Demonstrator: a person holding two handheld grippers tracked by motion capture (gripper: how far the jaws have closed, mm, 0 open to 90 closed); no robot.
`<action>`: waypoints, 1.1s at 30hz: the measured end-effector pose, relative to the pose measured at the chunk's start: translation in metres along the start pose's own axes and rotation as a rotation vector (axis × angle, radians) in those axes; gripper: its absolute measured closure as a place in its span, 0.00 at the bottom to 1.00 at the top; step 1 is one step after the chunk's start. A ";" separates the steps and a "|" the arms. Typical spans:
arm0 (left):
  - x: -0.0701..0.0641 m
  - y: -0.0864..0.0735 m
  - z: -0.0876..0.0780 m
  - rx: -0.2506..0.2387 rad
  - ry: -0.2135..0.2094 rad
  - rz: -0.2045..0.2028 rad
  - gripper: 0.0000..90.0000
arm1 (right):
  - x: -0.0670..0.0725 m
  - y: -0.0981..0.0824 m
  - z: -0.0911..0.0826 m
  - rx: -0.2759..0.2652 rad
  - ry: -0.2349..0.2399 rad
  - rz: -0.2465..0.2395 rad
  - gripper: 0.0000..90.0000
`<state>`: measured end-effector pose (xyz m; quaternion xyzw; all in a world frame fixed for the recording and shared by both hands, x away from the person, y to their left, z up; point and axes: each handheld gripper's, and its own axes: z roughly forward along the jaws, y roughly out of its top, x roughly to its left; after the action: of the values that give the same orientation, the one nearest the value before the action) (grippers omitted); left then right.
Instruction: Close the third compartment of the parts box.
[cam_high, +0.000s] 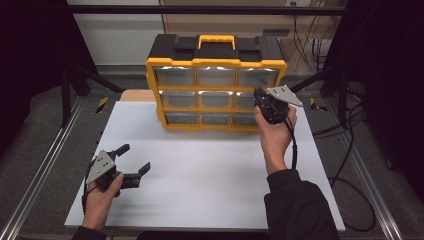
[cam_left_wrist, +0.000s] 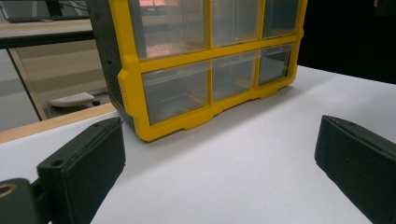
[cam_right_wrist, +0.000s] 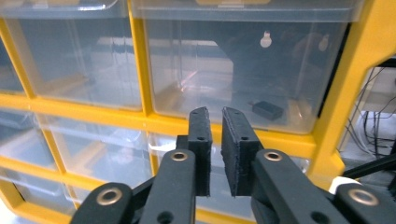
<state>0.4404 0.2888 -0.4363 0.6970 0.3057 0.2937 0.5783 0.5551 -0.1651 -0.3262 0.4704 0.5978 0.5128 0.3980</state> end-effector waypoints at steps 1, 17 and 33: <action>0.000 0.000 0.000 0.000 0.000 0.000 0.02 | 0.000 0.000 -0.002 0.014 -0.005 -0.012 0.90; 0.000 0.000 0.000 0.000 0.000 0.001 0.02 | 0.003 0.007 -0.013 -0.010 0.082 0.045 0.56; 0.000 0.000 0.000 0.001 -0.001 0.000 0.02 | 0.006 0.010 -0.017 -0.041 0.204 -0.008 0.08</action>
<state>0.4403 0.2890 -0.4365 0.6973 0.3056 0.2934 0.5782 0.5393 -0.1633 -0.3140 0.4051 0.6263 0.5688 0.3467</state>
